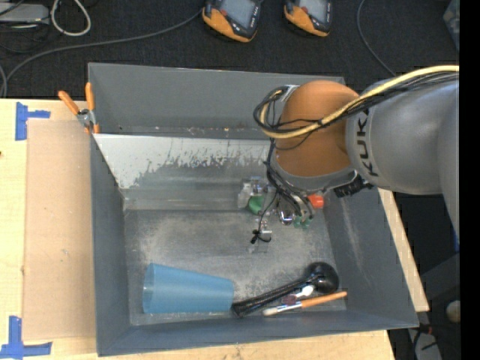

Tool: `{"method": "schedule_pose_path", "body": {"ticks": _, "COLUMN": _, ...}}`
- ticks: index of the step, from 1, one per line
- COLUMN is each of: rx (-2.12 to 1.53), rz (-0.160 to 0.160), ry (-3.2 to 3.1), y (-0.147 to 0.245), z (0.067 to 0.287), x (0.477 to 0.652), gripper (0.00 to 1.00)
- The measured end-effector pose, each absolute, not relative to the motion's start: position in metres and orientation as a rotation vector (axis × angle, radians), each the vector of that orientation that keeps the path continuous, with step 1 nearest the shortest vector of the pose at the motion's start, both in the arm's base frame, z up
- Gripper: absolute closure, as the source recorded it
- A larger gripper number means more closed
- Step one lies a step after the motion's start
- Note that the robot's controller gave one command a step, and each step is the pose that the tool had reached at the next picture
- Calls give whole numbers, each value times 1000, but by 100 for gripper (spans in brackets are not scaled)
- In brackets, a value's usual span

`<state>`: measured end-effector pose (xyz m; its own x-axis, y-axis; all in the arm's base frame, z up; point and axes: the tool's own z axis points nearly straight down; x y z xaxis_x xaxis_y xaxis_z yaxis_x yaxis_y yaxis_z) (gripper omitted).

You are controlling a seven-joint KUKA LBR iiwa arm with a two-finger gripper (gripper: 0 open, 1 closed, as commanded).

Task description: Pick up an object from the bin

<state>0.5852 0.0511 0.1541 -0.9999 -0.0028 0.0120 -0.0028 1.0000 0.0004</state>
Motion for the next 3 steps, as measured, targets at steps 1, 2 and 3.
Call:
{"method": "schedule_pose_path", "body": {"ticks": 1, "rx": 2, "rz": -1, "ry": -3137, "y": 51, "z": 159, "x": 587, "gripper": 0}}
{"method": "schedule_pose_path", "body": {"ticks": 2, "rx": 159, "rz": -2, "ry": -3124, "y": 13, "z": 68, "x": 565, "gripper": 0}}
{"method": "schedule_pose_path", "body": {"ticks": 3, "rx": 130, "rz": -6, "ry": -3140, "y": 12, "z": 68, "x": 547, "gripper": 0}}
